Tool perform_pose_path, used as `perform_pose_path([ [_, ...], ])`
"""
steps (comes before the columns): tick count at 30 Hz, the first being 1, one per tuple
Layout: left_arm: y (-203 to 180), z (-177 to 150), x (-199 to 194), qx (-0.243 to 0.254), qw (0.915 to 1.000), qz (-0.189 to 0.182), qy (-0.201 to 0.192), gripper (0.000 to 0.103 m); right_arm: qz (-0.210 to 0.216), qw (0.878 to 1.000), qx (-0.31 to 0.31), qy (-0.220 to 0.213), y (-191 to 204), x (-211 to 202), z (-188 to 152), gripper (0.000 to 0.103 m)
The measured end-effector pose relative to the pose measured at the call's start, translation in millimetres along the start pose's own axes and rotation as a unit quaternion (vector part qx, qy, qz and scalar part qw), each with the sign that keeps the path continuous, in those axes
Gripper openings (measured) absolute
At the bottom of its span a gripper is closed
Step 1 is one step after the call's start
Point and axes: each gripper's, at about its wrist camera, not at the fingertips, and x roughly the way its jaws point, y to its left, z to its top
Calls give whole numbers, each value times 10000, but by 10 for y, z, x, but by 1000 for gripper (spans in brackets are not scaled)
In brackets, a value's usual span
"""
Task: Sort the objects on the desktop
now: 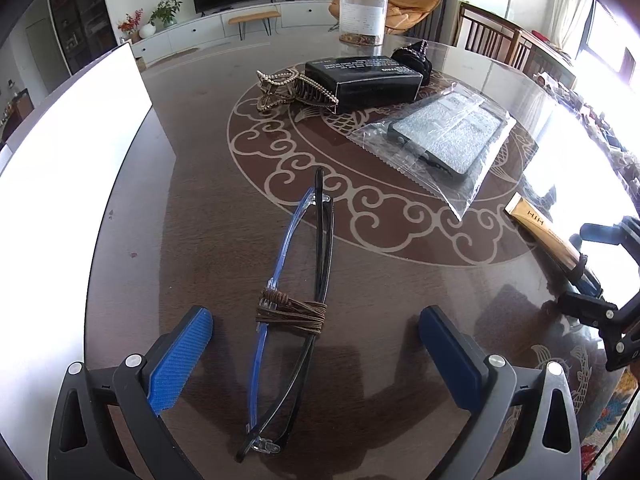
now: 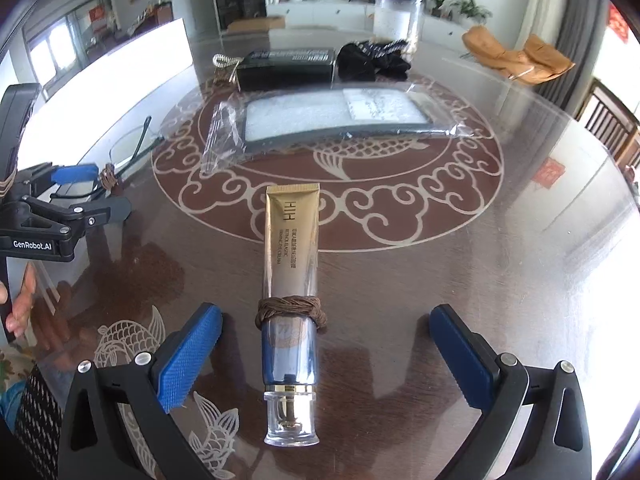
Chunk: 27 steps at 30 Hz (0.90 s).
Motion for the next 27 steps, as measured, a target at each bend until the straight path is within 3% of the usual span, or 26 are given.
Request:
perform_pose_path([
  [3, 8, 59, 17, 350, 9984, -170, 421, 103, 422, 9981, 155, 411, -89, -37, 188, 98],
  [5, 6, 49, 6, 486, 9971, -208, 544, 103, 533, 9969, 27, 571, -57, -56, 271, 89],
  [6, -1, 34, -10, 559, 9967, -226, 535, 100, 533, 9963, -99, 675, -15, -49, 292, 78],
  [7, -8, 19, -44, 619, 9967, -268, 456, 95, 515, 9951, -223, 811, 33, -26, 295, 59],
  [8, -12, 8, -86, 655, 9968, -297, 353, 77, 316, 9953, -345, 843, 79, -33, 289, 50],
  [9, -20, 3, -135, 671, 9969, -296, 268, 48, 198, 9951, -399, 881, 108, -37, 280, 37],
  [10, -20, 0, -169, 658, 9970, -319, 253, 26, 134, 9951, -379, 907, 114, -46, 270, 31],
  [21, 179, -195, -817, -6, 9959, -674, -599, 24, 657, 9968, 398, 217, -10, -510, 234, 30],
  [27, 638, -191, -1555, -456, 9879, -693, -1308, 24, 1034, 9931, 274, -476, 402, -943, 553, 30],
])
